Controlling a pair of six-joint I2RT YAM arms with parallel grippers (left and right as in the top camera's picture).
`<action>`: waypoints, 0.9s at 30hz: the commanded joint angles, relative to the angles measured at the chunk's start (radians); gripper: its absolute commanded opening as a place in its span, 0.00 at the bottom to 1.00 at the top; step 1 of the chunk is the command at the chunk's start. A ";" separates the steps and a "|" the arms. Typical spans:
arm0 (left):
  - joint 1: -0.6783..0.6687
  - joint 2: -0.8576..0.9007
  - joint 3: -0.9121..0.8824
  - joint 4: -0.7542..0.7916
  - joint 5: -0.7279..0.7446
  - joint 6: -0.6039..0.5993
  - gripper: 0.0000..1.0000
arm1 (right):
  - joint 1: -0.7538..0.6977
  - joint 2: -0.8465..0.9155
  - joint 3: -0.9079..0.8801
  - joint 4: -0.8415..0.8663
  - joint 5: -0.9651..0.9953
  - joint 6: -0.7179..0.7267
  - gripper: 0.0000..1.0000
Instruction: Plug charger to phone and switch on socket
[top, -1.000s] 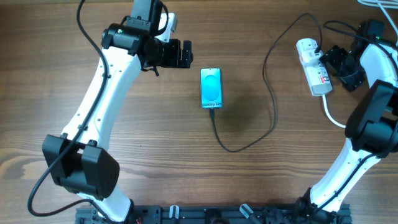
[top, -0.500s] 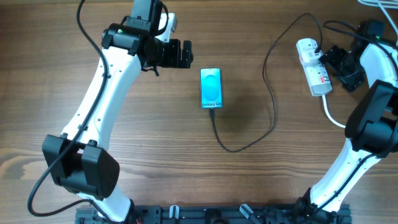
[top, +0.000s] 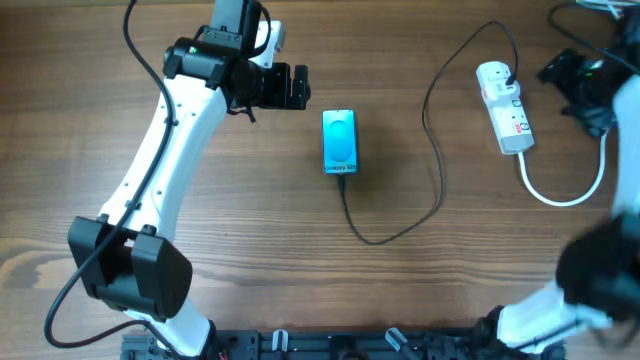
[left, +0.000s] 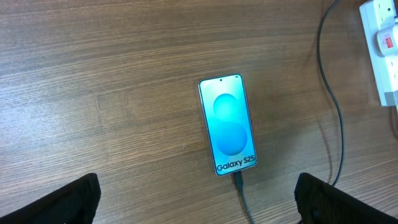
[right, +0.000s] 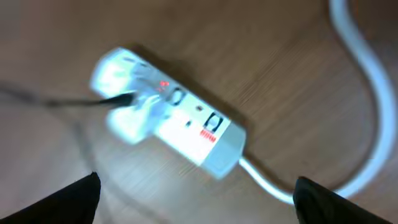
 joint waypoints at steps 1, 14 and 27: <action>0.001 0.007 -0.004 0.002 -0.008 0.001 1.00 | 0.029 -0.244 0.001 -0.091 0.017 -0.037 1.00; 0.001 0.007 -0.004 0.002 -0.008 0.001 1.00 | 0.353 -0.730 -0.309 -0.119 0.016 -0.082 1.00; 0.001 0.007 -0.004 0.002 -0.008 0.001 1.00 | 0.353 -0.482 -0.340 -0.020 0.008 -0.127 1.00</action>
